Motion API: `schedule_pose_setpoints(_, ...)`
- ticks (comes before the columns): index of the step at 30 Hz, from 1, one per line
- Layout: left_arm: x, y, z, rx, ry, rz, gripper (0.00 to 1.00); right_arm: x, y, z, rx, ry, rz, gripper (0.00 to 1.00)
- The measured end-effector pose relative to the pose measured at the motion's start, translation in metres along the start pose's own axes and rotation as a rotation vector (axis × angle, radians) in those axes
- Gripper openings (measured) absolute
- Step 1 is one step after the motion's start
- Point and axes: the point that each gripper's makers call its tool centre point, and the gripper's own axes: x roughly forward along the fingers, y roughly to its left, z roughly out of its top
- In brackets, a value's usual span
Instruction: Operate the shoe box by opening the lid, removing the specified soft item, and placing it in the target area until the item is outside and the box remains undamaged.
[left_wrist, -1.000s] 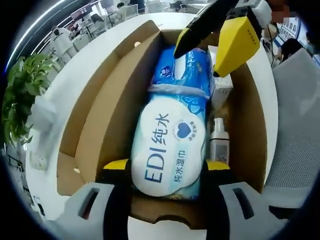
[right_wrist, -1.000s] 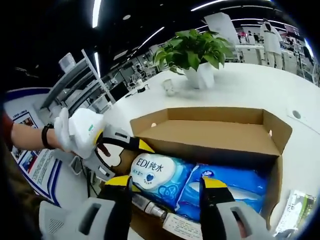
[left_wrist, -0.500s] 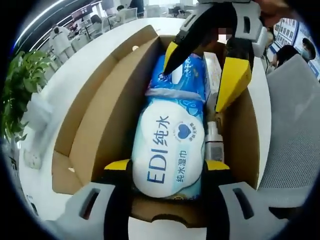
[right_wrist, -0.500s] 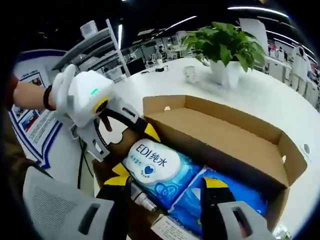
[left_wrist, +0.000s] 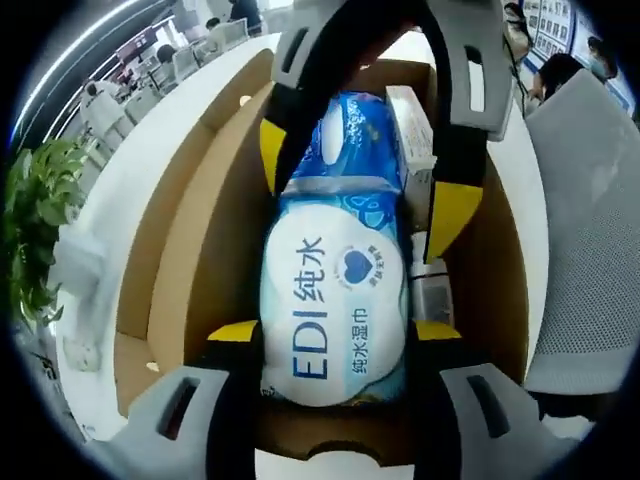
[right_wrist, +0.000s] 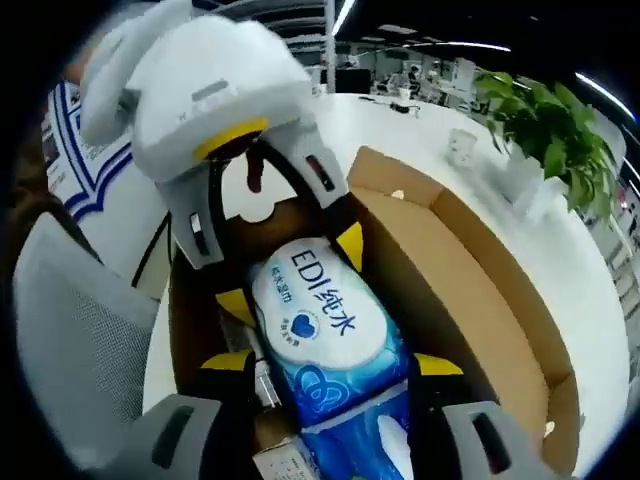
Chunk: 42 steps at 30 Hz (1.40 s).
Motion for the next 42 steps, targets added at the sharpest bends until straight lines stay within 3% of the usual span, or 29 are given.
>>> schedule_pose_setpoints(5,0.004,0.0,0.0,0.0,-0.006,-0.021,0.61,0.012,-0.003,0.002,0.01,0.002,0.015,0.6)
schedule_pose_setpoints(14,0.011,-0.001,0.001,0.001,-0.015,-0.052,0.64,0.031,-0.002,-0.006,-0.108,0.068,0.041,0.63)
schedule_pose_setpoints(21,0.021,-0.003,0.001,0.016,-0.017,-0.071,0.67,0.035,-0.001,-0.01,-0.178,0.076,0.048,0.63)
schedule_pose_setpoints(27,0.018,-0.006,0.002,0.048,-0.053,-0.074,0.66,0.031,0.001,-0.01,-0.153,0.062,0.029,0.62)
schedule_pose_setpoints(32,0.014,-0.021,0.004,0.167,-0.077,-0.133,0.66,0.023,0.017,-0.016,-0.139,0.052,0.055,0.59)
schedule_pose_setpoints(35,0.015,-0.022,0.004,0.185,-0.074,-0.144,0.66,0.021,0.021,-0.02,-0.153,0.057,0.071,0.6)
schedule_pose_setpoints(39,0.015,-0.022,0.004,0.181,-0.066,-0.144,0.66,0.028,0.02,-0.021,-0.176,0.111,0.072,0.63)
schedule_pose_setpoints(42,0.015,-0.021,0.003,0.182,-0.066,-0.139,0.66,0.034,0.018,-0.022,-0.142,0.156,0.094,0.67)
